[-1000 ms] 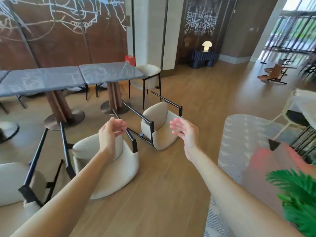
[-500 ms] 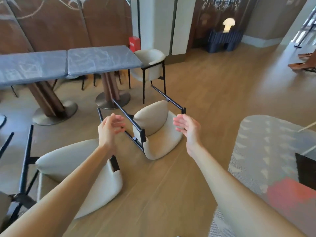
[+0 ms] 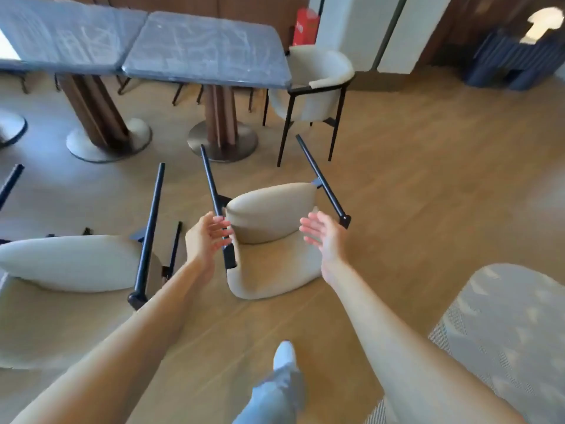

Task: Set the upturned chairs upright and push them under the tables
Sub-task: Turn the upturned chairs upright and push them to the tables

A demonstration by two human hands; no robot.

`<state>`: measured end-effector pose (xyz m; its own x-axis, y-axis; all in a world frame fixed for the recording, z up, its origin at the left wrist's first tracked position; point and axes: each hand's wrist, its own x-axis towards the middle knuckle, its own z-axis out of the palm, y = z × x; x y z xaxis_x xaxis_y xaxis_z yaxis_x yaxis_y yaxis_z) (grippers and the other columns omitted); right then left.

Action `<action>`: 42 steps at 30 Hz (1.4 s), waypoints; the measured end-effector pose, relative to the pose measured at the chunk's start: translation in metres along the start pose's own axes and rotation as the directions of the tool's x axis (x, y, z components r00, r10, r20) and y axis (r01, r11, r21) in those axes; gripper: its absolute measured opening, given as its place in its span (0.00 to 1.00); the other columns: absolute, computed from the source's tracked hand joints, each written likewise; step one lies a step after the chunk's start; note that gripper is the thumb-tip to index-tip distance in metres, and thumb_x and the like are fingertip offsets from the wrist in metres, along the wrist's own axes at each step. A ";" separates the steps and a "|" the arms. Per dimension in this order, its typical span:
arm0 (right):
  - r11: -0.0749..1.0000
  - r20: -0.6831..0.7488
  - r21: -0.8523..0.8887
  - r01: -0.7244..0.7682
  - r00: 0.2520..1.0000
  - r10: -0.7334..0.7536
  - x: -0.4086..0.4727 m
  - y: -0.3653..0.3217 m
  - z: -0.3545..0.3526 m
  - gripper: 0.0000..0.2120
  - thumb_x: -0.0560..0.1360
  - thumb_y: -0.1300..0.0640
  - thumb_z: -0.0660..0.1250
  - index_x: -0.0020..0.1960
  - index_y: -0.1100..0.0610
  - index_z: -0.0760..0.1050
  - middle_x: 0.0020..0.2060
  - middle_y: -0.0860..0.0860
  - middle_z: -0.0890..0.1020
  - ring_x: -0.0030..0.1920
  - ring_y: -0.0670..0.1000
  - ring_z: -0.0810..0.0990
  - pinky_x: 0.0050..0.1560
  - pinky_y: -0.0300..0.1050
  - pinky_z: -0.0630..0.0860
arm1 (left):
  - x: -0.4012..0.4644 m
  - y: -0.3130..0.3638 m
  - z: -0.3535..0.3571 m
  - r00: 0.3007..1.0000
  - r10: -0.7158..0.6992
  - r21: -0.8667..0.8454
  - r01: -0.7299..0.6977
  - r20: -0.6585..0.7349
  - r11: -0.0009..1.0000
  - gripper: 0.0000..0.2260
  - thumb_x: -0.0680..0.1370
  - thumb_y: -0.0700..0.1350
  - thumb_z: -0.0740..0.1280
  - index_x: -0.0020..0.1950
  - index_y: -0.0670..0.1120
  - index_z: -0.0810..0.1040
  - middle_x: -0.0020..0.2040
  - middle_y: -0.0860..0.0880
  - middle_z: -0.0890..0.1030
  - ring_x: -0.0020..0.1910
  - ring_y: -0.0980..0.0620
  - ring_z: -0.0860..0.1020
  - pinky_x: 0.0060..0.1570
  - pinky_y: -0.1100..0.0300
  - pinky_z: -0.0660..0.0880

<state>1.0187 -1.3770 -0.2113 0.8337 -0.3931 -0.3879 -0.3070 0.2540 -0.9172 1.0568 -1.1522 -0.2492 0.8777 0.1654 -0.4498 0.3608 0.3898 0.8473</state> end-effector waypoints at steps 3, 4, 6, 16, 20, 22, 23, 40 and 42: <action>0.994 -0.013 -0.037 -0.102 0.995 0.101 0.086 0.014 -0.029 0.10 0.80 0.54 0.63 0.51 0.57 0.82 0.46 0.54 0.88 0.47 0.52 0.86 0.52 0.48 0.79 | 0.055 -0.055 0.034 0.973 -0.200 -0.149 0.182 -0.114 0.972 0.11 0.82 0.47 0.61 0.48 0.41 0.77 0.52 0.39 0.81 0.44 0.45 0.80 0.56 0.48 0.77; 0.986 -0.018 -0.076 -0.149 0.989 0.148 0.113 0.019 -0.040 0.10 0.80 0.54 0.64 0.51 0.58 0.82 0.46 0.55 0.88 0.46 0.52 0.86 0.51 0.48 0.79 | 0.067 -0.076 0.044 0.942 -0.296 -0.240 0.253 -0.160 0.937 0.11 0.83 0.47 0.60 0.49 0.41 0.76 0.56 0.38 0.79 0.46 0.44 0.80 0.61 0.46 0.76; 0.969 -0.032 -0.119 -0.217 0.976 0.214 0.145 0.023 -0.053 0.10 0.80 0.54 0.63 0.52 0.59 0.81 0.46 0.55 0.88 0.45 0.52 0.86 0.50 0.48 0.78 | 0.076 -0.097 0.057 0.894 -0.401 -0.382 0.305 -0.201 0.872 0.11 0.83 0.48 0.59 0.50 0.40 0.74 0.60 0.37 0.77 0.52 0.41 0.80 0.67 0.45 0.73; 0.836 0.038 -0.134 -0.532 0.840 0.541 0.287 0.101 -0.038 0.07 0.79 0.55 0.65 0.48 0.58 0.78 0.45 0.56 0.85 0.41 0.53 0.83 0.44 0.46 0.77 | 0.143 -0.193 0.131 0.770 -0.515 -0.624 0.199 -0.378 0.756 0.18 0.82 0.51 0.62 0.65 0.38 0.70 0.67 0.37 0.76 0.59 0.41 0.78 0.66 0.47 0.74; 0.731 0.061 -0.178 -0.659 0.734 0.677 0.336 0.208 -0.069 0.04 0.78 0.60 0.67 0.51 0.60 0.78 0.51 0.60 0.84 0.43 0.55 0.83 0.45 0.48 0.79 | 0.176 -0.290 0.140 0.717 -0.573 -0.611 0.260 -0.397 0.748 0.25 0.81 0.51 0.65 0.72 0.38 0.66 0.67 0.36 0.75 0.62 0.39 0.78 0.65 0.43 0.74; 0.665 0.018 -0.201 -0.720 0.676 0.737 0.355 0.272 -0.095 0.09 0.78 0.61 0.69 0.57 0.63 0.77 0.54 0.61 0.83 0.46 0.56 0.83 0.48 0.51 0.80 | 0.187 -0.355 0.144 0.659 -0.629 -0.599 0.324 -0.412 0.733 0.28 0.80 0.51 0.67 0.75 0.39 0.63 0.67 0.36 0.74 0.64 0.38 0.77 0.66 0.41 0.73; 0.638 0.005 -0.201 -0.743 0.651 0.759 0.366 0.301 -0.107 0.14 0.77 0.61 0.70 0.61 0.64 0.76 0.54 0.60 0.83 0.48 0.56 0.83 0.49 0.51 0.80 | 0.195 -0.386 0.143 0.638 -0.644 -0.589 0.347 -0.421 0.729 0.29 0.80 0.51 0.68 0.76 0.39 0.63 0.68 0.36 0.73 0.64 0.38 0.76 0.66 0.40 0.72; 0.667 0.005 0.063 -0.742 0.669 0.743 0.565 0.661 -0.172 0.43 0.56 0.44 0.78 0.69 0.54 0.71 0.63 0.47 0.79 0.66 0.48 0.74 0.63 0.46 0.75 | 0.407 -0.730 0.054 0.672 -0.583 -0.491 0.356 -0.457 0.795 0.42 0.73 0.58 0.74 0.80 0.44 0.58 0.74 0.48 0.69 0.69 0.45 0.72 0.56 0.44 0.80; 0.698 0.016 0.122 -0.706 0.704 0.710 0.583 0.670 -0.171 0.35 0.58 0.45 0.78 0.63 0.50 0.74 0.61 0.46 0.80 0.66 0.48 0.75 0.63 0.47 0.73 | 0.425 -0.739 0.041 0.708 -0.556 -0.485 0.337 -0.434 0.807 0.38 0.73 0.58 0.73 0.78 0.48 0.62 0.72 0.50 0.72 0.69 0.47 0.73 0.59 0.46 0.78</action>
<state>1.2210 -1.5868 -1.0672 0.3766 -0.0825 -0.9227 -0.7468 0.5623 -0.3551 1.1755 -1.4071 -1.0552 0.2840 0.2938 -0.9127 0.4335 0.8097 0.3955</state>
